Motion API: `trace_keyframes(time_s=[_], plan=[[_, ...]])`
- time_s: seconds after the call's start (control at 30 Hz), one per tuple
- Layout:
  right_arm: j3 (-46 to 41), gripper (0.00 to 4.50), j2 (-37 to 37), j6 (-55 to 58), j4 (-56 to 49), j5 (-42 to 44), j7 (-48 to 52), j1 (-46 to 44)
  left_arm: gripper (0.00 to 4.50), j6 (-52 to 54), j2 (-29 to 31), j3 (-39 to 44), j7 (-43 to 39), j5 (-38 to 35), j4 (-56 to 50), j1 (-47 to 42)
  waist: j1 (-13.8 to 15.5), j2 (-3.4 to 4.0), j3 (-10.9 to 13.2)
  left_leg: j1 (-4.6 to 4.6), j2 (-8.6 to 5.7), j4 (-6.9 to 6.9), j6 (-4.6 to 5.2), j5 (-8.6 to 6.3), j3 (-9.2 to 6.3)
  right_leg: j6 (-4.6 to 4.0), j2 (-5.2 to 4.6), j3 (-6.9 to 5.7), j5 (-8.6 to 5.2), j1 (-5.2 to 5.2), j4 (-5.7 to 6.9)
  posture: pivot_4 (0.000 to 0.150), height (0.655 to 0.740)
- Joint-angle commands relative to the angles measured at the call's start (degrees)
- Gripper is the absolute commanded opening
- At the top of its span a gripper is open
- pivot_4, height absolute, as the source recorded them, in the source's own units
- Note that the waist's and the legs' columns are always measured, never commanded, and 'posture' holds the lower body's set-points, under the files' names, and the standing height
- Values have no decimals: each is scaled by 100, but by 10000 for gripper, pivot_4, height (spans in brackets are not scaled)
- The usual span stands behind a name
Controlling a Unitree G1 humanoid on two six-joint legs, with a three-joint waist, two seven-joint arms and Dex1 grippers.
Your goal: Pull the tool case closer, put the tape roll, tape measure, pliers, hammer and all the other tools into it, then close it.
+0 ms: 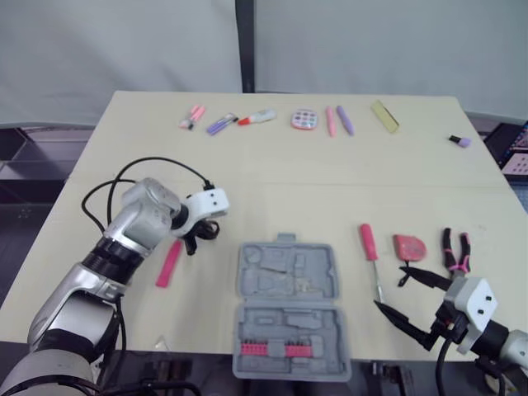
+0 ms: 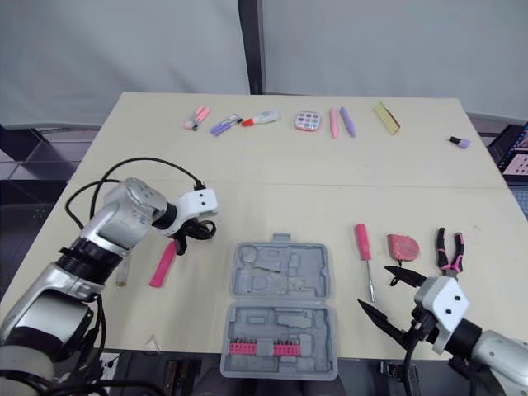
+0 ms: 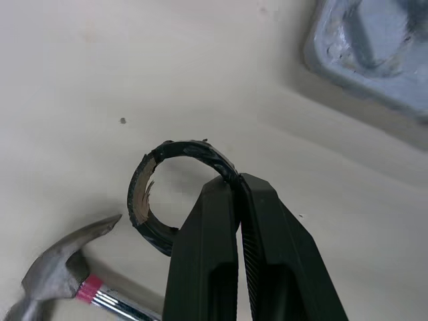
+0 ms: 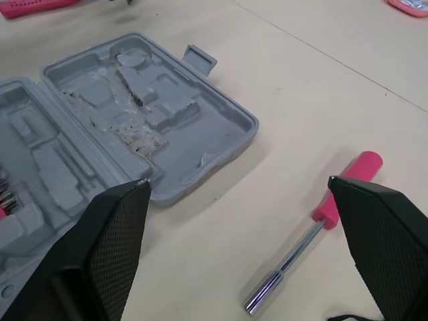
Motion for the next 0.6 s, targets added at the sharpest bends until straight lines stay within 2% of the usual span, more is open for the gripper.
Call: trace_keyframes(time_s=[0.03,0.23,0.6], plan=[[-273,45000,-53,-143,-30,123,133,95,624,952,274,208,-292,-516,-1090,139,-20,0,0,1,0,0,1,0,0,0,0,1,0,0,2,1500,7134],[-362,45000,-174,-146,107,112,185,-48,624,1898,362,410,-259,-1424,-1847,275,-34,0,0,2,4,2,1,0,6,0,4,5,0,1,3,1500,7134],[-127,45000,36,-157,44,-37,8,-93,624,2064,-47,103,385,-2132,-1694,-26,44,0,0,-3,-2,17,12,-6,8,0,5,15,0,2,8,1500,7134]])
